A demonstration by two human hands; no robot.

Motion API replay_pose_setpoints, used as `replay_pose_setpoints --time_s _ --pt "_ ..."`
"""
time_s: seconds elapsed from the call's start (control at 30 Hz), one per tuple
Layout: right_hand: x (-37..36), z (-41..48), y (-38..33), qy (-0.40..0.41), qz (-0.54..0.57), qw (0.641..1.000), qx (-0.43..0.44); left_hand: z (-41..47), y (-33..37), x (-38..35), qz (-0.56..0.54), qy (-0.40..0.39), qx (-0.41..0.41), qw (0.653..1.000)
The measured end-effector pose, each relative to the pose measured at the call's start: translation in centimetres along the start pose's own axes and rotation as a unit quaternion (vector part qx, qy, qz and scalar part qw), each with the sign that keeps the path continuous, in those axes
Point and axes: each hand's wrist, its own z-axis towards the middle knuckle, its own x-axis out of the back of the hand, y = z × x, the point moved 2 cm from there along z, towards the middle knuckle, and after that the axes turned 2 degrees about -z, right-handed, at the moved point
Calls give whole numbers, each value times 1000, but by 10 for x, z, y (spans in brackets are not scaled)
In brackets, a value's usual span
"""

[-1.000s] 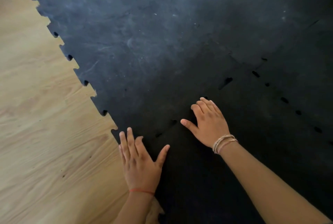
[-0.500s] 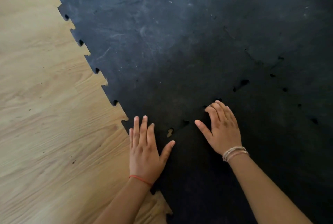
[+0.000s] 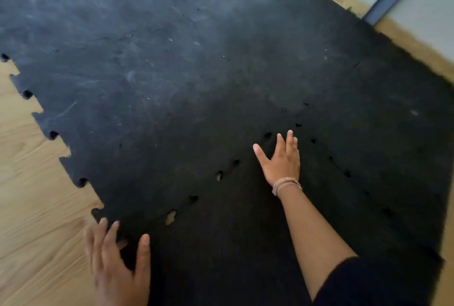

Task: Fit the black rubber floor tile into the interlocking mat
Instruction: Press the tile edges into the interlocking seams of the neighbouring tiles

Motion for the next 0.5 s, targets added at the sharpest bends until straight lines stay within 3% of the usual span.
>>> replay_pose_setpoints --time_s 0.07,0.2,0.37,0.5 --pt "20 27 30 -16 -3 997 -77 -13 6 -9 -9 -7 -22 1000" --pt "34 50 61 -72 -27 987 -138 -10 -2 -10 -24 -27 -48 998" --pt "53 50 95 -87 -64 987 -120 -13 9 -8 -17 -36 -29 999" --pt "60 50 100 -50 -122 986 -99 -13 17 0 12 -71 37 997"
